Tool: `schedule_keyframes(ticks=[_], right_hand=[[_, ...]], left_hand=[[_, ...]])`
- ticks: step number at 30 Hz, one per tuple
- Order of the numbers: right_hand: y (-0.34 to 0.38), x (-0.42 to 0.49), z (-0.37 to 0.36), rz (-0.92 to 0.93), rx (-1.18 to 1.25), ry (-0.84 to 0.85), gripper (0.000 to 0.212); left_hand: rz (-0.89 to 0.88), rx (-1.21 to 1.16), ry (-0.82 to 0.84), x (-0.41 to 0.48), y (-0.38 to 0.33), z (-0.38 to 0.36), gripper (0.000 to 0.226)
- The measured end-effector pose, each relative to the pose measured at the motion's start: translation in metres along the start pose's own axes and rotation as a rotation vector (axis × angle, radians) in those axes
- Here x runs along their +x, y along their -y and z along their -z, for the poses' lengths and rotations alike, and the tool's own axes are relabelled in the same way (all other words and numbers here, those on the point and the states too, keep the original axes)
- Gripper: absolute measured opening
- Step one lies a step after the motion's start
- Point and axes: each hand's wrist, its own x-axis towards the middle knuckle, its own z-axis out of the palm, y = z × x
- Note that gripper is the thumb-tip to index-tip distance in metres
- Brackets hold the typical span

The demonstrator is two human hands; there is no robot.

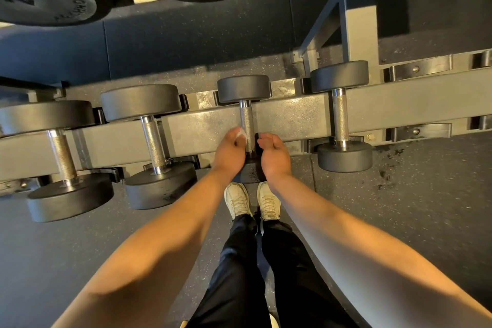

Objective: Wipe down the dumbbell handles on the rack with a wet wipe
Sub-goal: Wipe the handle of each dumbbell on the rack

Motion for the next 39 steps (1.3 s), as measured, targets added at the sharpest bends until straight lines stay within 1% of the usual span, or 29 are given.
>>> schedule_keyframes(ticks=[2, 5, 9, 12, 15, 18, 20, 22, 23, 25, 27, 29, 31, 34, 36, 39], right_hand=[[0.002, -0.002, -0.001, 0.001, -0.011, 0.006, 0.023], [0.003, -0.003, -0.002, -0.002, -0.044, 0.012, 0.022], [0.006, -0.007, -0.004, -0.004, -0.108, 0.022, 0.022], [0.011, -0.013, -0.003, 0.002, -0.133, 0.014, 0.021], [0.016, -0.021, -0.003, 0.025, -0.113, -0.006, 0.014], [0.024, -0.027, -0.008, 0.086, -0.170, -0.001, 0.015], [0.031, -0.027, -0.009, 0.081, -0.120, 0.066, 0.015], [0.038, -0.024, -0.006, 0.061, -0.060, 0.141, 0.019], [0.041, -0.023, -0.003, 0.070, -0.056, 0.138, 0.020], [0.043, -0.015, 0.001, 0.096, 0.002, 0.043, 0.019], [0.048, -0.006, 0.002, 0.047, 0.168, -0.058, 0.013], [0.055, 0.003, 0.000, -0.068, 0.364, -0.080, 0.012], [0.060, 0.009, -0.005, -0.143, 0.447, -0.047, 0.014], [0.067, 0.016, -0.018, -0.159, 0.368, 0.065, 0.028], [0.074, 0.019, -0.022, -0.145, 0.211, 0.132, 0.034], [0.084, 0.025, -0.023, -0.090, -0.052, 0.141, 0.036]], left_hand=[[0.033, 0.045, 0.025, -0.004, 0.009, -0.001, 0.024], [0.069, 0.109, 0.071, -0.006, 0.015, 0.004, 0.027], [0.059, 0.174, 0.041, -0.012, 0.014, 0.007, 0.028], [0.035, 0.141, -0.033, -0.022, 0.011, 0.008, 0.027], [-0.029, 0.056, -0.072, -0.032, 0.002, 0.011, 0.024], [-0.114, -0.003, -0.124, -0.035, -0.013, 0.013, 0.031], [-0.160, -0.017, -0.104, -0.033, -0.021, 0.011, 0.040], [-0.222, 0.014, -0.070, -0.030, -0.024, 0.007, 0.048], [-0.252, 0.010, -0.065, -0.028, -0.022, 0.005, 0.053], [-0.243, -0.037, -0.070, -0.025, -0.013, 0.002, 0.059], [-0.179, -0.075, -0.056, -0.023, -0.007, -0.002, 0.063], [-0.138, -0.089, -0.020, -0.022, -0.001, -0.008, 0.067], [-0.119, -0.082, -0.014, -0.022, 0.001, -0.012, 0.069], [-0.110, -0.051, -0.052, -0.022, 0.003, -0.016, 0.066], [-0.101, -0.027, -0.056, -0.022, 0.005, -0.016, 0.067], [-0.081, -0.027, -0.051, -0.017, 0.011, -0.013, 0.068]])
